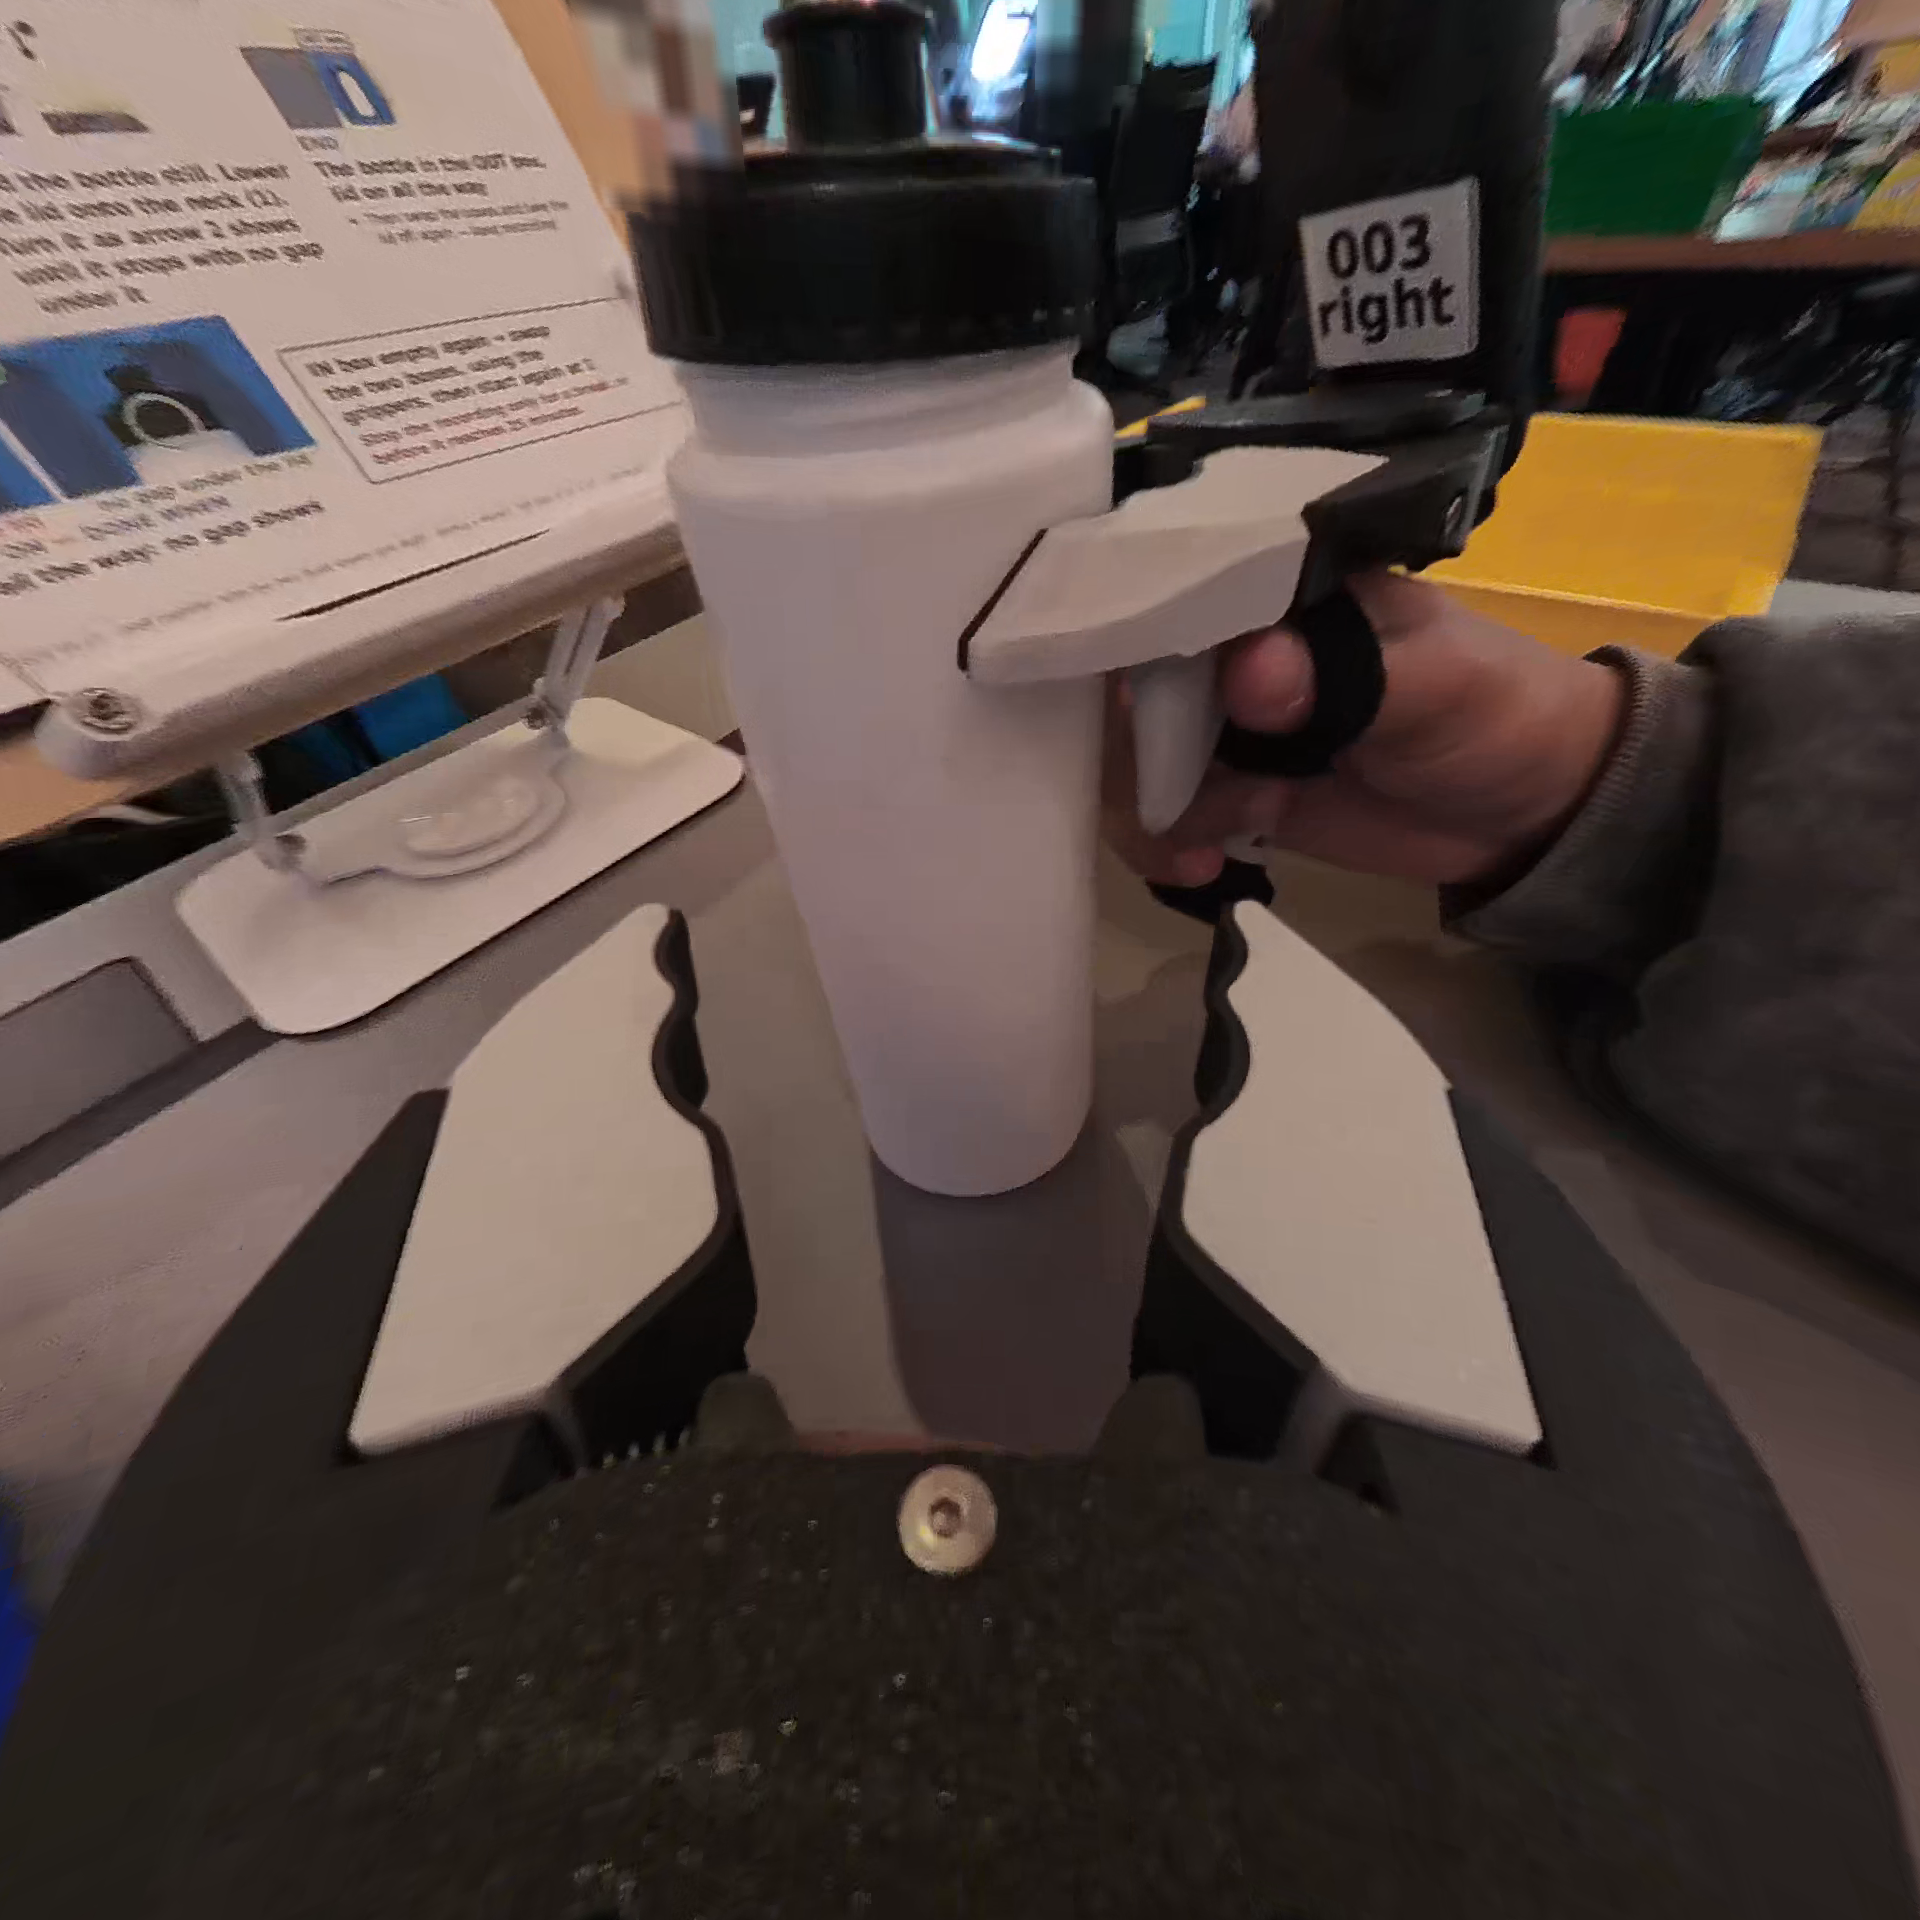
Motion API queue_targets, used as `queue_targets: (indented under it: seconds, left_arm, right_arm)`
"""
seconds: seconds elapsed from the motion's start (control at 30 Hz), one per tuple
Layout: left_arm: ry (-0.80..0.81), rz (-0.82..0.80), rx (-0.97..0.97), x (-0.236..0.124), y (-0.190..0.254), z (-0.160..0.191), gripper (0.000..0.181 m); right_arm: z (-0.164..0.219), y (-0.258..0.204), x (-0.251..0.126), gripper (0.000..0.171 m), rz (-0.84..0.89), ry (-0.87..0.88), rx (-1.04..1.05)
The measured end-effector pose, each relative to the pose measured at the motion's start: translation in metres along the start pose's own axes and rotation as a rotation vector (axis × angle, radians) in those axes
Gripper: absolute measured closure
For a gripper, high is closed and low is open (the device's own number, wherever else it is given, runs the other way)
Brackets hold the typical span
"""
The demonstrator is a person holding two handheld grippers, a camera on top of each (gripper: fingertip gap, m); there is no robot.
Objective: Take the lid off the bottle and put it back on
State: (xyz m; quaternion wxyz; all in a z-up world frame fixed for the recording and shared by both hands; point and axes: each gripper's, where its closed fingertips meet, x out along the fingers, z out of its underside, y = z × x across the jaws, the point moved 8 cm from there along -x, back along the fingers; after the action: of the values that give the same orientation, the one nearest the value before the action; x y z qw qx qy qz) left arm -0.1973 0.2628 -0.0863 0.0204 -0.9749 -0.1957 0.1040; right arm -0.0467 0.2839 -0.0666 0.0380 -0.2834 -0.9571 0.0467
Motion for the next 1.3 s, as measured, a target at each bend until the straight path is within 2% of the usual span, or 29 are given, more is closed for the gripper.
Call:
queue_targets:
  seconds: [0.13,0.27,0.4,0.5,0.7,0.87,0.9,1.03,1.3]
  left_arm:
    - [0.027,0.104,-0.091,0.025,-0.010,0.003,0.089]
    - [0.045,0.257,-0.079,0.043,-0.019,-0.003,0.080]
    - [0.106,0.382,-0.091,0.053,-0.022,-0.001,0.081]
    - [0.186,0.390,-0.094,0.055,-0.023,0.003,0.081]
    - [0.184,0.404,-0.088,0.053,-0.019,0.003,0.081]
    - [0.192,0.404,-0.090,0.050,-0.019,0.000,0.086]
    - [0.189,0.387,-0.084,0.049,-0.020,0.000,0.094]
    - [0.189,0.370,-0.082,0.046,-0.024,0.000,0.102]
    - [0.174,0.357,-0.052,0.045,-0.022,-0.008,0.097]
  right_arm:
    - [0.000,-0.003,0.003,0.084,0.002,-0.014,-0.015]
    - [0.000,-0.003,0.003,0.084,-0.006,-0.025,-0.010]
    - [-0.001,-0.001,0.002,0.084,-0.010,-0.030,0.003]
    - [-0.002,0.000,0.001,0.083,0.000,-0.041,0.007]
    - [-0.006,-0.005,-0.001,0.084,0.021,-0.114,-0.020]
    - [-0.013,-0.008,-0.011,0.085,0.069,-0.104,-0.004]
    - [-0.016,-0.008,-0.013,0.084,0.063,-0.081,0.011]
    - [-0.019,-0.008,-0.020,0.087,0.036,-0.047,0.065]
    - [-0.018,-0.012,-0.019,0.089,0.039,-0.065,0.031]
